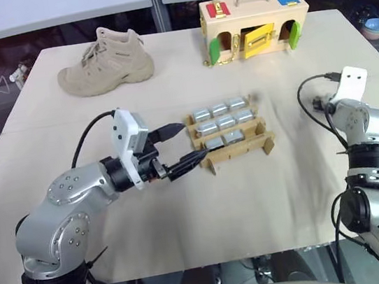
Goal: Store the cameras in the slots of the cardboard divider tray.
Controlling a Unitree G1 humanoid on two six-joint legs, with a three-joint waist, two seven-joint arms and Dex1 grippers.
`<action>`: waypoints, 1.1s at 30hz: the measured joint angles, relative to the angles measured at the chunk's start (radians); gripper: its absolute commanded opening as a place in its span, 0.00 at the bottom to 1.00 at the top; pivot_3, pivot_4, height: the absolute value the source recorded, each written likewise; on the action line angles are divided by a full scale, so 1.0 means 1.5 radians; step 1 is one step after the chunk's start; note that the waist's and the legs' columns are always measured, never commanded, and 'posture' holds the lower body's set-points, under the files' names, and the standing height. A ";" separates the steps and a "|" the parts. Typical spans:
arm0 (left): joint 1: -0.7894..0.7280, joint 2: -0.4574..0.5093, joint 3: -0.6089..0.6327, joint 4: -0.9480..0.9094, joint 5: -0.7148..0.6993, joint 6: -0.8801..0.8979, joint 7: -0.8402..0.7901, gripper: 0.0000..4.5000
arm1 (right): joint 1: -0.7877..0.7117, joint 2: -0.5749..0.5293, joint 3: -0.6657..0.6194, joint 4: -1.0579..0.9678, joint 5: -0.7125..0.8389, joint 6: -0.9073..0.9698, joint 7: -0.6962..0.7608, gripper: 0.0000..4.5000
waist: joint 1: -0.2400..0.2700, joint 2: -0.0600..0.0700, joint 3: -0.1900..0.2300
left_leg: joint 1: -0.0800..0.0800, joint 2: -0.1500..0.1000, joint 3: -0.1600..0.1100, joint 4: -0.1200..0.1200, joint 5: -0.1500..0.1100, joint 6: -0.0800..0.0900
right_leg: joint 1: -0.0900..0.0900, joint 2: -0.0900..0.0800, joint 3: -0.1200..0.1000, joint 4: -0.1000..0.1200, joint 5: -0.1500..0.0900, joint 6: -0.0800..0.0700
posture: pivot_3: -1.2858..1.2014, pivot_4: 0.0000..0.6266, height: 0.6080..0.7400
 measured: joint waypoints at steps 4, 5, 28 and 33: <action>0.012 0.005 0.001 -0.007 -0.022 -0.009 0.004 1.00 | 0.002 -0.010 0.022 0.006 -0.003 -0.004 0.020 0.44 | 0.000 0.000 0.000 | 0.000 0.000 0.000 0.000 0.000 0.000 | 0.000 0.000 0.000 -0.001 0.000 0.000 | 0.52 0.24 1.00; 0.013 0.006 0.002 -0.009 -0.027 -0.011 0.004 1.00 | 0.004 -0.015 0.026 0.006 -0.004 -0.004 0.027 0.44 | 0.001 0.000 0.000 | 0.000 0.000 0.000 0.000 0.000 0.000 | 0.000 0.000 0.000 -0.001 0.000 0.000 | 0.52 0.24 1.00; -0.305 -0.058 -0.080 0.296 -0.507 0.293 0.350 1.00 | 0.397 -0.375 0.260 -0.715 0.059 -0.357 0.674 0.44 | 0.003 -0.003 0.001 | 0.002 0.000 -0.002 0.001 0.000 0.000 | 0.003 0.000 -0.002 -0.002 0.000 0.001 | 0.52 0.24 1.00; -0.345 -0.061 -0.114 0.325 -0.531 0.330 0.363 1.00 | 0.337 -0.355 0.335 -0.717 0.013 -0.365 0.672 0.44 | 0.007 -0.003 0.001 | 0.001 0.000 -0.002 0.001 0.000 0.000 | 0.003 0.000 -0.002 -0.002 0.000 0.001 | 0.52 0.24 1.00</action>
